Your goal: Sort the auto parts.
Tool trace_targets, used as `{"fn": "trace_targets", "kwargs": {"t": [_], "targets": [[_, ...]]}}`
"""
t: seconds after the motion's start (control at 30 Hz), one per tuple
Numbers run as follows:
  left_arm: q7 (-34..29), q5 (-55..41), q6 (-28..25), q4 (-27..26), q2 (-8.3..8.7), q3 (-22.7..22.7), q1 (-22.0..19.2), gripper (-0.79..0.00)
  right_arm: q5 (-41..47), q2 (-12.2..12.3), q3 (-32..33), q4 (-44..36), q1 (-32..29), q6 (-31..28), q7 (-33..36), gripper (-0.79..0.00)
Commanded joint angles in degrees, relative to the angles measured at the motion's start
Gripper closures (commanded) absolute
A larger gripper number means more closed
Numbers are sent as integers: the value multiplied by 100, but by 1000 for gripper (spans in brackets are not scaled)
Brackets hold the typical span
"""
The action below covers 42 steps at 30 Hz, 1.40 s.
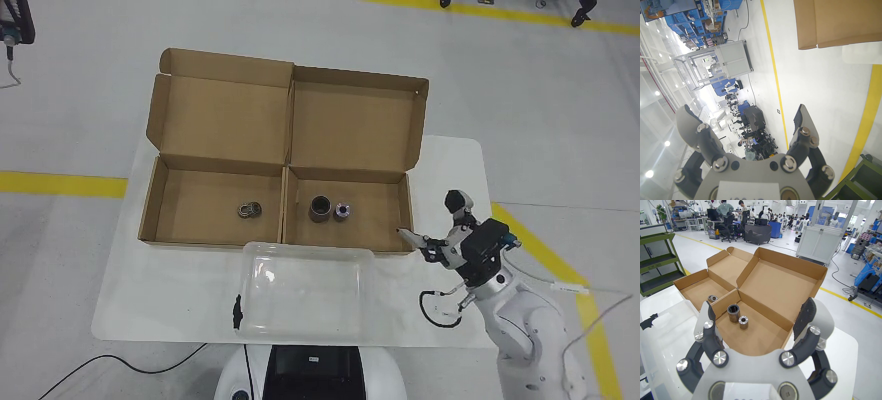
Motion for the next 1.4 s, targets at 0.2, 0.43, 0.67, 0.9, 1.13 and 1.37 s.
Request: {"fn": "trace_targets", "kwargs": {"t": [0.2, 0.43, 0.67, 0.9, 1.13, 1.37], "targets": [[0, 0, 0, 0, 0, 0, 0, -785, -118, 24, 262, -585, -701, 475, -194, -785], [0, 0, 0, 0, 0, 0, 0, -785, -97, 38, 390, -786, -1030, 702, -396, -785], [0, 0, 0, 0, 0, 0, 0, -785, 20, 35, 586, -829, -1332, 910, -1276, -785], [0, 0, 0, 0, 0, 0, 0, -784, 8, 34, 593, -820, -1349, 941, -1318, -785], [0, 0, 0, 0, 0, 0, 0, -785, 8, 34, 593, -821, -1348, 940, -1317, -784], [0, 0, 0, 0, 0, 0, 0, -785, 8, 34, 593, -821, -1348, 940, -1317, -785]]}}
